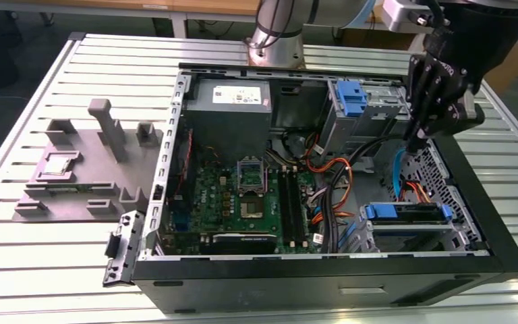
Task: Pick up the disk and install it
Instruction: 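Insert the second disk wire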
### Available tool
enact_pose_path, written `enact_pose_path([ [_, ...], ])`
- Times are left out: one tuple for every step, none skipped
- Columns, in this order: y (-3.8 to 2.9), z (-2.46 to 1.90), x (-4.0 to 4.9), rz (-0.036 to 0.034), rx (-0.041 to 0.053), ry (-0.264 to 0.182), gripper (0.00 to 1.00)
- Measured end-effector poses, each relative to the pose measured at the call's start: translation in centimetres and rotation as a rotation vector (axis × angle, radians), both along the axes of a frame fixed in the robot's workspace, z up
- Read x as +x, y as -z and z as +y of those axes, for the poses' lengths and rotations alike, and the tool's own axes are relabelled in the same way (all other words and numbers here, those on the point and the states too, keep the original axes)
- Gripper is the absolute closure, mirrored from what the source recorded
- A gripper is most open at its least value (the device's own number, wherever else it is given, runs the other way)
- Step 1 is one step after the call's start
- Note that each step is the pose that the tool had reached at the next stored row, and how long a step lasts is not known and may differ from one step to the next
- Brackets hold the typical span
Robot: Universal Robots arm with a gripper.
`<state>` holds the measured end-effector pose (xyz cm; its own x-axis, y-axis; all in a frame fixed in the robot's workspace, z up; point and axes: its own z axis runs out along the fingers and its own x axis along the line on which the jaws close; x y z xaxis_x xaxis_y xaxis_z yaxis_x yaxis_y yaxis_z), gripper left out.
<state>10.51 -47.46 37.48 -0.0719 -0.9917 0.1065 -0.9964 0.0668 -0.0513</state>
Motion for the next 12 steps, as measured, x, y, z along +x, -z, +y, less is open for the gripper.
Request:
enact_pose_path([
  [0.06,0.01,0.00,-0.0021,-0.0090,0.000,0.76],
  [0.12,0.01,0.00,-0.0045,-0.0191,0.001,0.76],
  [0.19,0.01,0.00,-0.0066,-0.0272,0.001,0.76],
  [0.25,0.01,0.00,-0.0086,-0.0356,0.001,0.76],
  [0.31,0.01,0.00,-0.0107,-0.0440,0.001,0.76],
  [0.37,0.01,0.00,-0.0129,-0.0525,0.001,0.76],
  [0.43,0.01,0.00,-0.0150,-0.0610,0.001,0.76],
  [0.50,0.02,0.00,-0.0174,-0.0690,0.002,0.76],
  [0.57,0.01,0.00,-0.0198,-0.0764,0.002,0.76],
  [0.64,0.01,0.00,-0.0220,-0.0835,0.002,0.76],
  [0.72,0.01,0.00,-0.0242,-0.0897,0.002,0.76],
  [0.79,0.02,0.01,-0.0265,-0.0950,0.002,0.76],
])
